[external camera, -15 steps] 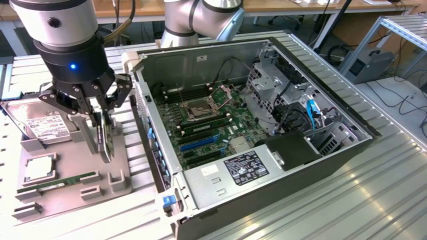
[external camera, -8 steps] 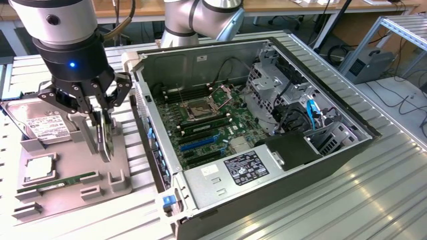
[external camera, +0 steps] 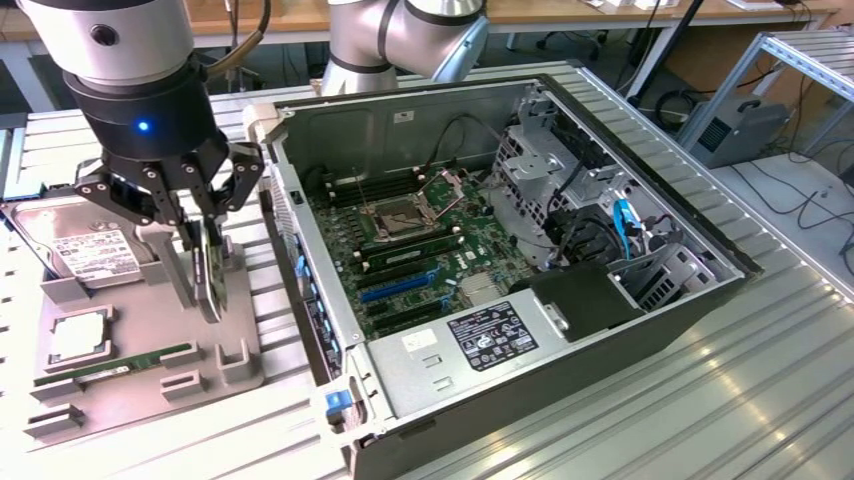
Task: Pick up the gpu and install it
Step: 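Pick up the gpu and move the gpu toward the slot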
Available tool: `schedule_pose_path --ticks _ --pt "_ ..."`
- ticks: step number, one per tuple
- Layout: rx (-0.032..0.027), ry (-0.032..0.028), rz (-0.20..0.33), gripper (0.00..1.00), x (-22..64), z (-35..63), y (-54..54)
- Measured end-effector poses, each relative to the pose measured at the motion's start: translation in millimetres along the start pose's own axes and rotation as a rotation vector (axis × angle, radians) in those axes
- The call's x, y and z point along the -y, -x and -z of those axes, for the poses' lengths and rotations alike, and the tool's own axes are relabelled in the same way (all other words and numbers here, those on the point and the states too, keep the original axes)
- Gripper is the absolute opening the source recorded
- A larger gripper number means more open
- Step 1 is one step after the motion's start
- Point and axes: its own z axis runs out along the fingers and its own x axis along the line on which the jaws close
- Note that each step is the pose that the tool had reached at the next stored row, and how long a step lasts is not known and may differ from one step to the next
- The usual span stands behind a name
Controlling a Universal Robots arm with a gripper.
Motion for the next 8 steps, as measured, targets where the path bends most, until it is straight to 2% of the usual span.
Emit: schedule_pose_path --ticks 8 --pt "-0.0001 0.0000 0.000 0.27 0.0 2.7 0.0"
